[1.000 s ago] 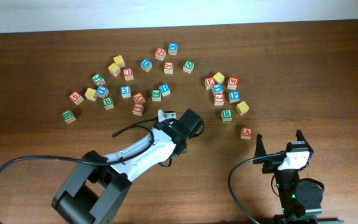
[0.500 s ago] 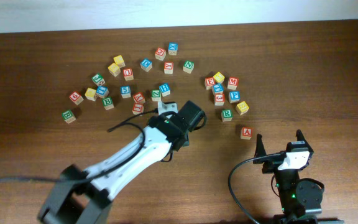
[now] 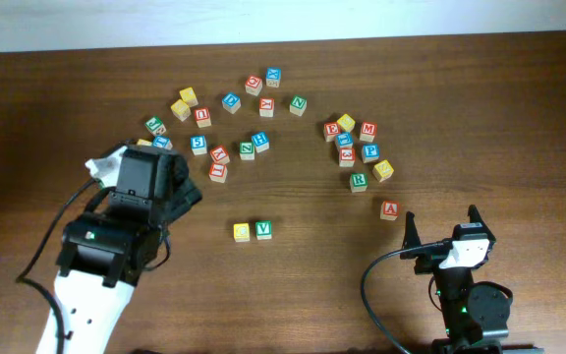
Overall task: Spell out CVPR
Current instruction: 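Lift left gripper away and hold it aside, then reach right gripper to the blue P block and grasp it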
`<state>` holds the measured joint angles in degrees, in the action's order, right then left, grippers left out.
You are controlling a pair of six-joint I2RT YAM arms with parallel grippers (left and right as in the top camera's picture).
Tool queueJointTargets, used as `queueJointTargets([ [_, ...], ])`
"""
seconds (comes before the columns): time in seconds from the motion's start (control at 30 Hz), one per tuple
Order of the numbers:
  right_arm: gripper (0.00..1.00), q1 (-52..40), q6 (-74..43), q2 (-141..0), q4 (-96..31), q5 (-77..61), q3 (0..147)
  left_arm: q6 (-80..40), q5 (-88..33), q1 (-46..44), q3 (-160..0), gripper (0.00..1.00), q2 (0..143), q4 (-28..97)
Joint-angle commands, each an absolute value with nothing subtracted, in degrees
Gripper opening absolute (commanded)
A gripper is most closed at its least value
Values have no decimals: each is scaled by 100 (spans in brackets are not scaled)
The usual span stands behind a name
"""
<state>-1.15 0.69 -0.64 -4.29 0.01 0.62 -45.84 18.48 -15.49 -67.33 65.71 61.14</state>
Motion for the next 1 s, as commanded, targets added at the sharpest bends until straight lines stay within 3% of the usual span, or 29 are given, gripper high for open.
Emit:
queueJointTargets([
  [0.0, 98, -73, 104, -25, -469, 30, 32, -4519, 1861, -1522, -6641, 99, 6845, 6501],
  [0.4, 98, -73, 49, -25, -386, -204, 32, -4519, 1306, -1522, -6641, 99, 7142, 6803],
  [0.57, 98, -73, -2506, -25, -246, -4143, 32, -4519, 1304, -1522, -6641, 99, 7142, 6803],
  [0.67, 98, -73, -3789, -25, 384, -4329, 32, -4519, 1306, -1522, -6641, 99, 7142, 6803],
  [0.73, 98, -73, -4320, -25, 2128, -4324, 32, -4519, 1306, -1522, -6641, 99, 7142, 6803],
  [0.8, 98, -67, -4316, -25, 3684, -3938, 180, -4519, 1306, -1522, -6641, 99, 7142, 6803],
  [0.83, 98, -67, -4283, -27, 3750, -3535, 445, -4519, 1306, -1522, -6641, 99, 7142, 6803],
  [0.9, 98, -67, -3328, -180, 2954, -3155, 1374, -4519, 1306, -1522, -6641, 99, 7142, 6803],
  [0.97, 98, -67, -1885, -648, 1380, -2880, 2585, -4519, 1306, -1522, -6641, 99, 7142, 6803],
])
